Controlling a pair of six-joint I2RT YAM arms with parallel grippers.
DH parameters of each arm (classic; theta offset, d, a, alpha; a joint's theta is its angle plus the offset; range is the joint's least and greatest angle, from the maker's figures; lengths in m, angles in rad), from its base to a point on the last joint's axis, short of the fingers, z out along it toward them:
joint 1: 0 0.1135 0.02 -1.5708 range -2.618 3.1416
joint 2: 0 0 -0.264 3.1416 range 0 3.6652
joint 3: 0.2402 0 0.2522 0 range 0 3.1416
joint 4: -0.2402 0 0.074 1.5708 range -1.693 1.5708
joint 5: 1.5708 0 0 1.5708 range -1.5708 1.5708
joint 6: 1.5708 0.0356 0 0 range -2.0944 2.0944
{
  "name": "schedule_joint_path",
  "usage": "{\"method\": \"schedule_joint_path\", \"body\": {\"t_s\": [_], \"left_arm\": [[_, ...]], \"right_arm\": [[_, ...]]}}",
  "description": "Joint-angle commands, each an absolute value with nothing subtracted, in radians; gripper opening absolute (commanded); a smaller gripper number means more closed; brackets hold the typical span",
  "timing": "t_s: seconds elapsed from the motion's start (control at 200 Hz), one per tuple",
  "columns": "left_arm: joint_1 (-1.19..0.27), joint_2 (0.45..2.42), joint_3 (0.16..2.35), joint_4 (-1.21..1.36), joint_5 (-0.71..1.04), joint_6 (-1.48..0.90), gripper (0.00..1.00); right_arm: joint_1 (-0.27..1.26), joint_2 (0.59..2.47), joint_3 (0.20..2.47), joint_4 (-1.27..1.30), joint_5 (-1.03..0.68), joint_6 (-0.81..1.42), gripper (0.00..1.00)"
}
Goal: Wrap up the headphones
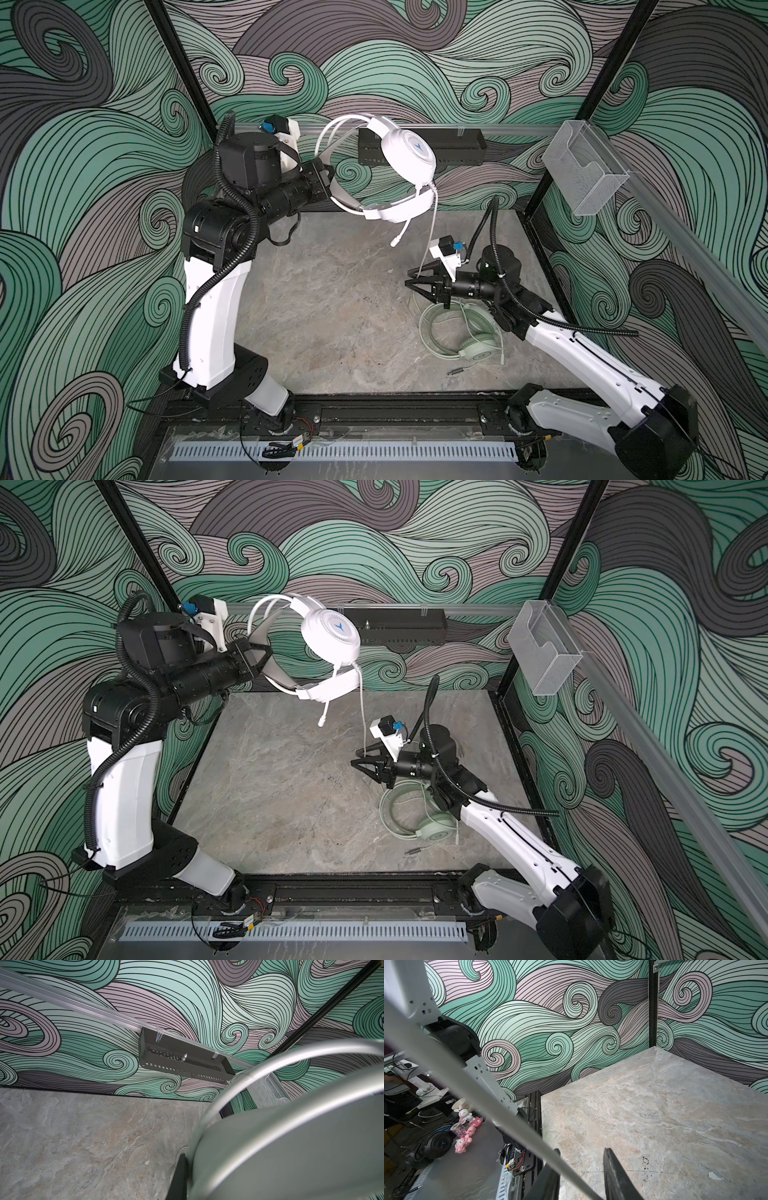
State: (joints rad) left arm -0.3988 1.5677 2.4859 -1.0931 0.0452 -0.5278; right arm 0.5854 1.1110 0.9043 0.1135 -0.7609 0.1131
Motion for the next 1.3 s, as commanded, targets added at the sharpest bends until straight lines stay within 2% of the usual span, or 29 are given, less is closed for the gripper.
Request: {"method": "schedule_joint_path", "body": {"t_s": [0.0, 0.285, 0.515, 0.68, 0.861, 1.031, 1.296], "left_arm": [[-0.388, 1.559, 2.515, -0.991, 0.088, -0.592, 0.0], [-0.388, 1.542, 2.477, -0.92, 0.102, -0.611, 0.0], [-0.363, 1.521, 2.421, -0.89, 0.103, -0.628, 0.0], [-0.276, 1.481, 2.349, -0.879, 0.111, -0.656, 0.0], [-0.201, 1.394, 2.202, -0.823, 0.119, -0.697, 0.0], [-0.13, 1.331, 2.05, -0.785, 0.103, -0.697, 0.0], [-0.086, 1.251, 1.804, -0.759, -0.093, -0.544, 0.0]], "right_arm": [[0.591, 1.127, 0.896, 0.156, -0.742, 0.12, 0.37], [0.609, 1.206, 0.911, 0.154, -0.764, 0.127, 0.28], [0.606, 1.201, 0.907, 0.1, -0.736, 0.1, 0.12], [0.597, 1.212, 0.927, 0.036, -0.708, 0.071, 0.0], [0.574, 1.198, 0.935, -0.028, -0.648, 0.055, 0.0], [0.553, 1.195, 1.019, -0.225, -0.462, -0.007, 0.0], [0.592, 1.193, 1.288, -0.625, -0.055, -0.169, 0.0]]}}
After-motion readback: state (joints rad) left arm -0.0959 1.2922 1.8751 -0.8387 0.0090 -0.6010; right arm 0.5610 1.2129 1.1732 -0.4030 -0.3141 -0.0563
